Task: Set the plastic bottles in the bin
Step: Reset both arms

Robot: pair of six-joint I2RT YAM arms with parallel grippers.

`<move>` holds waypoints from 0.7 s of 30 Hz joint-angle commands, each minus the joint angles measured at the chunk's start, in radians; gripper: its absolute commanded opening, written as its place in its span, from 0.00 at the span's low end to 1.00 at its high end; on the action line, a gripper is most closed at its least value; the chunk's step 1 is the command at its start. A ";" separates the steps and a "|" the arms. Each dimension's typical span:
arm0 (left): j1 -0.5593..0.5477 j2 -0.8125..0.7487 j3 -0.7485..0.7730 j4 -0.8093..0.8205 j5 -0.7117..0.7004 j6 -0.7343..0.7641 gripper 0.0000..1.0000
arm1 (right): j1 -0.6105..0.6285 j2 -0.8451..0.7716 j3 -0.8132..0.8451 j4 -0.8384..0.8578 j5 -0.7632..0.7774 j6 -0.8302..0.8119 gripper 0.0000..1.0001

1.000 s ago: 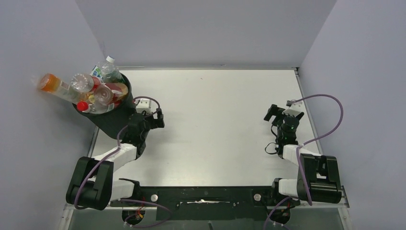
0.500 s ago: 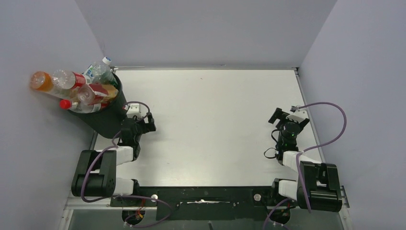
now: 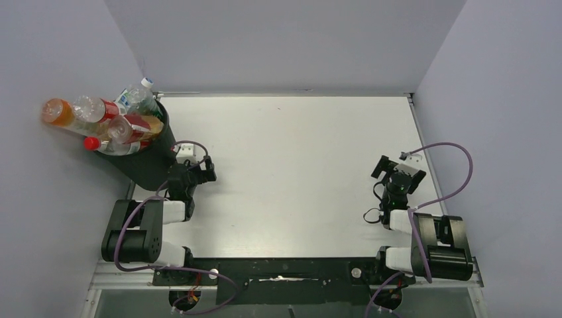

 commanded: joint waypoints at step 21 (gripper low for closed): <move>0.099 0.160 -0.081 0.455 0.073 0.049 0.95 | -0.016 0.220 -0.030 0.422 -0.042 -0.109 0.98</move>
